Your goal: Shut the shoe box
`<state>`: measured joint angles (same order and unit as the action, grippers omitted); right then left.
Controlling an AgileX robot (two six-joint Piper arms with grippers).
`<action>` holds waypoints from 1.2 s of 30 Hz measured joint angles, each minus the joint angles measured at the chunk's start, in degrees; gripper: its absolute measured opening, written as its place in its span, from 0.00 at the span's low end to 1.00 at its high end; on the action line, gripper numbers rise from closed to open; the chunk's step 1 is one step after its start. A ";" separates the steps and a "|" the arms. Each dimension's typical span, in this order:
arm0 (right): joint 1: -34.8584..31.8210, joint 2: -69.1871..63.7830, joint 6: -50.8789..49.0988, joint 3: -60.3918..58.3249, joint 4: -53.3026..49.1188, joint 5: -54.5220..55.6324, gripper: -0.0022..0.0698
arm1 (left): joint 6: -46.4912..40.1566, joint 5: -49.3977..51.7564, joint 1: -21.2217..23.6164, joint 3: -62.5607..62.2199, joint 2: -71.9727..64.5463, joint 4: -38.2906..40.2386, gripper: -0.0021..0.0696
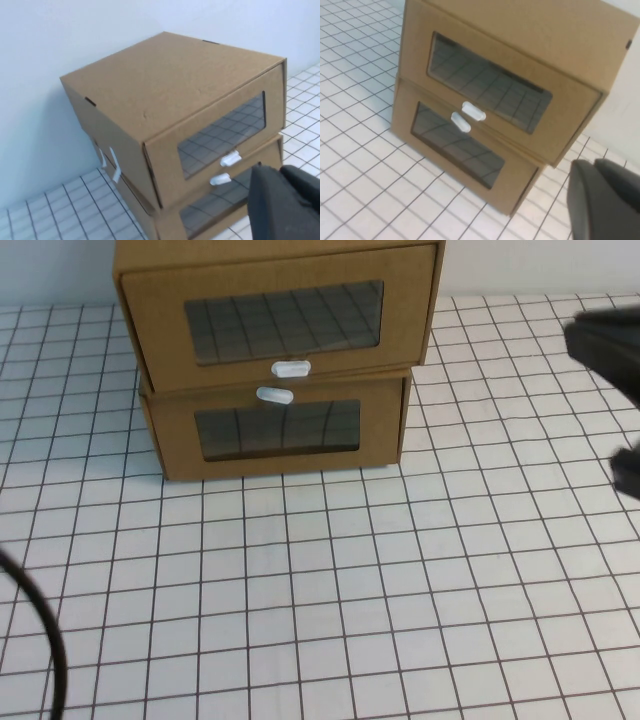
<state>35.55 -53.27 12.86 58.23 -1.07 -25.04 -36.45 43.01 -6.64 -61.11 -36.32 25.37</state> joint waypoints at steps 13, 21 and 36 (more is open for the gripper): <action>0.00 16.03 -6.79 -16.45 0.02 4.36 0.01 | 8.14 0.60 0.00 16.42 16.61 2.60 0.02; 0.00 16.97 -6.89 -17.11 0.25 4.98 0.01 | 8.23 -1.37 0.00 16.80 24.93 2.73 0.02; 0.00 16.97 -6.89 -17.11 0.36 4.62 0.01 | 8.58 -2.61 0.00 16.84 24.96 2.73 0.02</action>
<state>35.55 -36.30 5.97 41.13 -0.71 -20.43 -27.86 40.40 -6.64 -44.28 -11.36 28.09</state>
